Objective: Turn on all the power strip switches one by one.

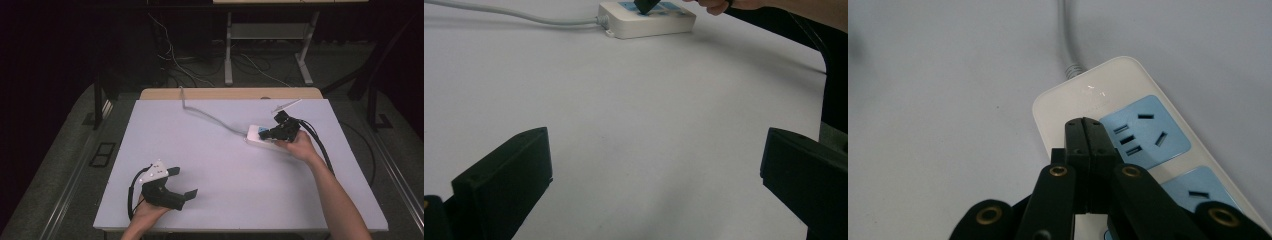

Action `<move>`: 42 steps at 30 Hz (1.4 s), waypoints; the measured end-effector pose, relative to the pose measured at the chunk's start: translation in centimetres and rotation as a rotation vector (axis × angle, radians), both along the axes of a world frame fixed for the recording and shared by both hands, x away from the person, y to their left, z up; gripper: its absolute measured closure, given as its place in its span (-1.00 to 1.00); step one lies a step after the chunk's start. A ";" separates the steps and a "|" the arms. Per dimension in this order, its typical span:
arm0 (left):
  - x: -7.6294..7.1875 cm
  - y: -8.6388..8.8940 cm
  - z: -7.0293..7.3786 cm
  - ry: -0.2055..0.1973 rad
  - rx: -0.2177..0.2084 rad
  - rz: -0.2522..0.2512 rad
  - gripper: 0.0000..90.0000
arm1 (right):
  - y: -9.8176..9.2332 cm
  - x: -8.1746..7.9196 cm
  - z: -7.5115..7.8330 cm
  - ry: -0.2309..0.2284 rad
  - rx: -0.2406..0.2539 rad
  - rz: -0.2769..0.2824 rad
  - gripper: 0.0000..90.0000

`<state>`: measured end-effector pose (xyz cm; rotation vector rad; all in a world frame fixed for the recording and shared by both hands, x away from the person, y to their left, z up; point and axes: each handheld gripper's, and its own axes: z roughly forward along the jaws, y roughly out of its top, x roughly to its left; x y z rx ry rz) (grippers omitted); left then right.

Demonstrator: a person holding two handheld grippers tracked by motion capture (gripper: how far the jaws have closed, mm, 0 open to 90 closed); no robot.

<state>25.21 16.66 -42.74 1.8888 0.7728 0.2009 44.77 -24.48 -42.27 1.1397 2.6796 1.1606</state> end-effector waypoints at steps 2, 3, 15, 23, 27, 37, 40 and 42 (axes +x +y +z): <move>0.0 0.0 0.0 0.000 0.000 0.000 -1.00 | 0.0 0.0 0.0 0.000 0.000 -0.004 1.00; 0.0 0.0 0.0 -0.001 0.005 0.000 -1.00 | 0.0 -0.1 0.0 0.000 -0.001 -0.004 1.00; 0.0 0.0 -0.1 0.001 0.009 -0.004 -1.00 | 0.4 -0.3 0.0 -0.022 -0.033 -0.004 1.00; 0.1 0.2 0.0 0.001 0.001 0.003 -1.00 | 0.1 -0.2 -0.1 -0.010 -0.009 -0.007 1.00; 0.2 0.2 0.0 0.003 -0.002 0.007 -1.00 | 0.3 -0.2 0.0 -0.008 -0.019 -0.018 1.00; 0.1 0.2 0.0 -0.001 -0.005 0.008 -1.00 | 0.6 -0.8 0.6 -0.014 -0.045 -0.014 0.99; 0.1 0.2 0.1 0.000 -0.009 0.010 -1.00 | 0.6 -1.2 0.9 -0.024 -0.037 -0.018 0.99; 0.0 0.2 0.1 -0.002 -0.010 0.010 -1.00 | 0.5 -1.5 1.3 -0.032 -0.036 -0.018 0.94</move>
